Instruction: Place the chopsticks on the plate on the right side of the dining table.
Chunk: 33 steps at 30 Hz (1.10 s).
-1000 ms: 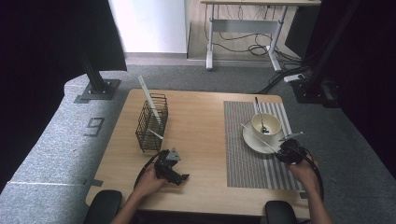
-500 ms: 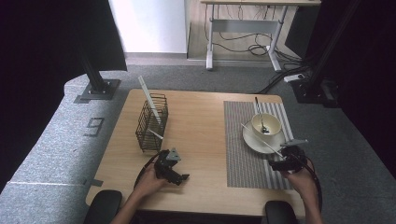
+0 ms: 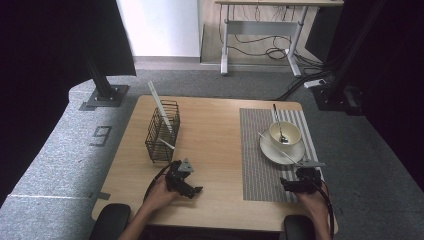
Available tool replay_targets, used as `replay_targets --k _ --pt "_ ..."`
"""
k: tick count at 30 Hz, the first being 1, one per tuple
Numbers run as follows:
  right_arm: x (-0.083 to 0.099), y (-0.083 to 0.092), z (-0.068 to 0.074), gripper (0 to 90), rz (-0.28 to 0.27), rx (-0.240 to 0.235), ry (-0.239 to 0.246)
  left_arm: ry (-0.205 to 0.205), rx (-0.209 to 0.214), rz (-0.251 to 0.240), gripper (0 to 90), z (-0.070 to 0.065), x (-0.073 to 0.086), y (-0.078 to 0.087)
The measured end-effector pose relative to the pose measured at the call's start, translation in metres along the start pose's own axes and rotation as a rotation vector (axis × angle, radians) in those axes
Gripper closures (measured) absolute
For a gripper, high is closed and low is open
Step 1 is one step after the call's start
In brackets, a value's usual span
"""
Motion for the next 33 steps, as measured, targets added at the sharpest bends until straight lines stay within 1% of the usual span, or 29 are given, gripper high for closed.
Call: replay_targets --k 4,8,13,21,25,27,30,33 --pt "0.000 -0.007 -0.006 8.0 0.009 0.007 -0.002 0.000 0.000 0.000 0.0 0.000 0.000 0.000" --pt "-0.003 -0.010 -0.012 8.0 -0.002 0.011 -0.007 0.000 0.000 -0.001 0.0 0.000 0.000 0.000" --pt "-0.006 -0.014 -0.019 7.9 -0.003 0.021 -0.011 -0.001 0.001 -0.001 0.0 0.000 -0.001 0.000" --pt "-0.012 -0.018 -0.029 6.3 -0.019 0.005 -0.026 -0.001 0.002 -0.001 0.0 0.000 -0.001 -0.001" --pt "-0.017 -0.022 -0.033 3.2 -0.022 0.006 -0.033 -0.003 0.003 -0.001 0.0 0.000 -0.001 -0.001" --pt "-0.019 -0.023 -0.033 2.0 -0.022 -0.003 -0.037 -0.003 0.003 -0.001 0.0 0.000 -0.001 -0.001" --pt "-0.023 -0.024 -0.035 1.8 -0.038 -0.011 -0.045 -0.003 0.003 0.000 0.0 0.000 -0.001 -0.001" --pt "-0.024 -0.025 -0.038 0.0 -0.026 -0.011 -0.055 -0.003 0.003 0.000 0.0 0.000 -0.001 -0.001"
Point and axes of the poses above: each handheld gripper's, and its own axes: y roughly backward along the jaws, x roughly out of its underside, z roughly to its left, the point moved 10 cm from there along -y, roughly forward along the jaws, and after that the axes turned 8 degrees about z, right-handed, at the moved point
